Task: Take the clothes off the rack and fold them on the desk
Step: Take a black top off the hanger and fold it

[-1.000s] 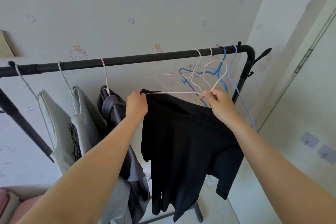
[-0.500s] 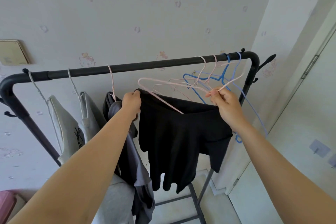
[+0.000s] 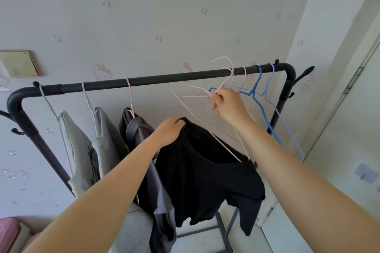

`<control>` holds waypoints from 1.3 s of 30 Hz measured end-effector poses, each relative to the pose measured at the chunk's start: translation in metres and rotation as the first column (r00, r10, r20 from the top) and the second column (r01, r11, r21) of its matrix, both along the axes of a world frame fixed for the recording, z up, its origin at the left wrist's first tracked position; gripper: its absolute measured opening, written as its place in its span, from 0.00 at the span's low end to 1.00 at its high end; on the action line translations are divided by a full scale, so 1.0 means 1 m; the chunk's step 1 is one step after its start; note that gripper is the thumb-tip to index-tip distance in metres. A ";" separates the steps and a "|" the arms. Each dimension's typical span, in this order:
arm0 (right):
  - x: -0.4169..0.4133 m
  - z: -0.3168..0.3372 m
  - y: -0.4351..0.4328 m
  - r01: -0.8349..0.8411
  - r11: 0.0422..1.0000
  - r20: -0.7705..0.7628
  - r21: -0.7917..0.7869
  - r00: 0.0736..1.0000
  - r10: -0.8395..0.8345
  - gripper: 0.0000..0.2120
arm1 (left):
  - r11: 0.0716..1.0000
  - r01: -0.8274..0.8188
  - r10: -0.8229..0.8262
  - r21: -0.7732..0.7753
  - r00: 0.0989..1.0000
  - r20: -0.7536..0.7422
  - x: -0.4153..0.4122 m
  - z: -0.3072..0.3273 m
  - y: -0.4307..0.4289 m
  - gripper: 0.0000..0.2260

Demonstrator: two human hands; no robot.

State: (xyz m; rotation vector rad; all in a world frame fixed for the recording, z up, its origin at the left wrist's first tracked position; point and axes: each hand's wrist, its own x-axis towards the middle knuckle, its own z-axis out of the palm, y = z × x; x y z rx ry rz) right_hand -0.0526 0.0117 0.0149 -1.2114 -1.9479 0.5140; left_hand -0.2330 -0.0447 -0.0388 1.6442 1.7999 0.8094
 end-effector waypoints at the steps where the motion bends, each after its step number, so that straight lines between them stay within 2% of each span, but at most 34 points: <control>1: -0.006 0.001 0.007 0.006 0.999 0.027 -0.043 1.000 -0.005 0.11 | 1.000 0.012 -0.012 0.002 1.000 -0.009 0.001 -0.003 -0.002 0.15; 5: -0.023 0.001 0.028 0.039 0.974 0.127 -0.222 0.992 -0.010 0.10 | 0.999 0.014 -0.013 0.043 1.000 -0.025 0.003 -0.009 -0.009 0.15; 7: -0.022 -0.003 0.035 0.062 0.964 0.142 -0.257 0.990 -0.026 0.07 | 0.997 -0.013 0.016 0.077 0.999 -0.030 0.004 -0.009 -0.013 0.15; 11: -0.014 -0.025 0.044 0.114 0.949 0.163 -0.293 0.984 -0.068 0.11 | 0.989 -0.055 0.061 0.139 0.997 -0.041 0.004 -0.006 -0.022 0.14; 14: -0.008 -0.037 0.042 0.102 0.969 0.128 -0.225 0.989 -0.074 0.09 | 0.984 -0.086 0.091 0.154 0.995 -0.029 0.004 -0.005 -0.028 0.13; 18: 0.006 -0.042 0.028 0.096 0.995 0.103 0.036 0.990 -0.099 0.10 | 0.978 -0.144 0.146 0.151 0.989 -0.002 0.014 -0.012 -0.036 0.13; 22: 0.021 -0.041 0.009 0.005 0.992 0.076 0.123 0.997 -0.015 0.20 | 0.965 -0.193 0.194 0.180 0.981 0.014 0.030 -0.015 -0.039 0.13; 25: 0.036 -0.051 -0.010 -0.066 0.981 0.090 0.185 0.995 0.050 0.23 | 0.963 -0.200 0.206 0.182 0.978 -0.015 0.042 -0.017 -0.044 0.13; 29: 0.057 -0.066 -0.048 -0.153 0.961 0.174 0.229 0.978 0.114 0.21 | 0.988 -0.099 0.110 0.122 0.990 -0.093 0.058 -0.019 -0.059 0.12; 32: 0.074 -0.082 -0.083 -0.172 0.942 0.164 0.289 0.978 0.128 0.17 | 0.997 0.014 -0.003 0.071 0.988 -0.155 0.066 -0.022 -0.071 0.12; 35: 0.094 -0.105 -0.126 -0.104 0.956 0.121 0.273 0.990 0.073 0.13 | 0.990 0.133 -0.123 0.048 0.975 -0.184 0.078 -0.026 -0.086 0.13; 39: 0.120 -0.150 -0.189 0.084 0.992 0.116 0.092 0.989 -0.094 0.13 | 0.961 0.266 -0.252 0.074 0.954 -0.163 0.102 -0.033 -0.115 0.14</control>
